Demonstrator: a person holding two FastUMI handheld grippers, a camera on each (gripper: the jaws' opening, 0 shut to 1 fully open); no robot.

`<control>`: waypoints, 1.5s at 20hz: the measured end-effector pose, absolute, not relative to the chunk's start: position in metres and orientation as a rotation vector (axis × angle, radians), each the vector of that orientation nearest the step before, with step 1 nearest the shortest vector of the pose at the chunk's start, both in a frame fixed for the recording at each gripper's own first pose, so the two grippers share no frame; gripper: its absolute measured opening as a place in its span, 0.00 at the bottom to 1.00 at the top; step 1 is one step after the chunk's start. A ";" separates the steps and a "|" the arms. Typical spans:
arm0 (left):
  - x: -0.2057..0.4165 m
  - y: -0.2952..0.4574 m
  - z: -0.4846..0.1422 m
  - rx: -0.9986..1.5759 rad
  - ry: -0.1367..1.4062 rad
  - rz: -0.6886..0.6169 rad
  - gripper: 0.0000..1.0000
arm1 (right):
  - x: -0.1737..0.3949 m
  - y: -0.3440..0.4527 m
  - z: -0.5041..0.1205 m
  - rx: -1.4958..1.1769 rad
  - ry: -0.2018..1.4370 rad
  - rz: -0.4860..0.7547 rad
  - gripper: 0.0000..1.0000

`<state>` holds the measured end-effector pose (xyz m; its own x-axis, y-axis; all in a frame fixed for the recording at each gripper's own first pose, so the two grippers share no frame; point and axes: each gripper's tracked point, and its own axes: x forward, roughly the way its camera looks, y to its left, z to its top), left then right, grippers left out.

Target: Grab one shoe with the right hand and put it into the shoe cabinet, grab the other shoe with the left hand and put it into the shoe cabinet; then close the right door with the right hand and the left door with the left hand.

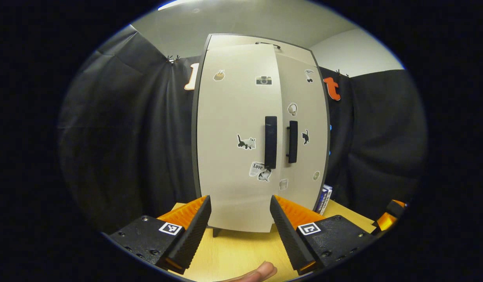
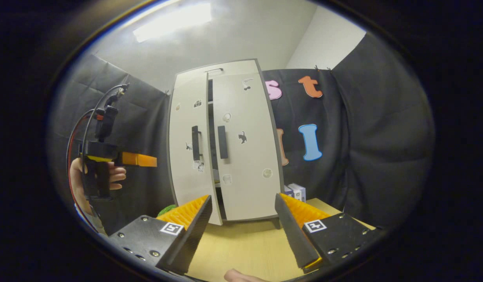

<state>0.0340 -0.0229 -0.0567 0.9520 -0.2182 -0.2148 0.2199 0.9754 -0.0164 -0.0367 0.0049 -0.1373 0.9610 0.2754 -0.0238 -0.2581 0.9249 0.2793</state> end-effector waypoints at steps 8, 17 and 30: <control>-0.010 -0.006 -0.072 0.015 0.169 -0.202 0.92 | -0.042 0.007 -0.135 0.260 0.057 0.278 0.96; -0.043 0.013 -0.065 -0.043 0.110 -0.182 0.93 | -0.047 0.037 -0.125 0.240 0.044 0.335 0.96; -0.052 0.008 -0.064 -0.110 0.109 -0.207 0.93 | -0.057 0.040 -0.114 0.233 0.013 0.348 0.96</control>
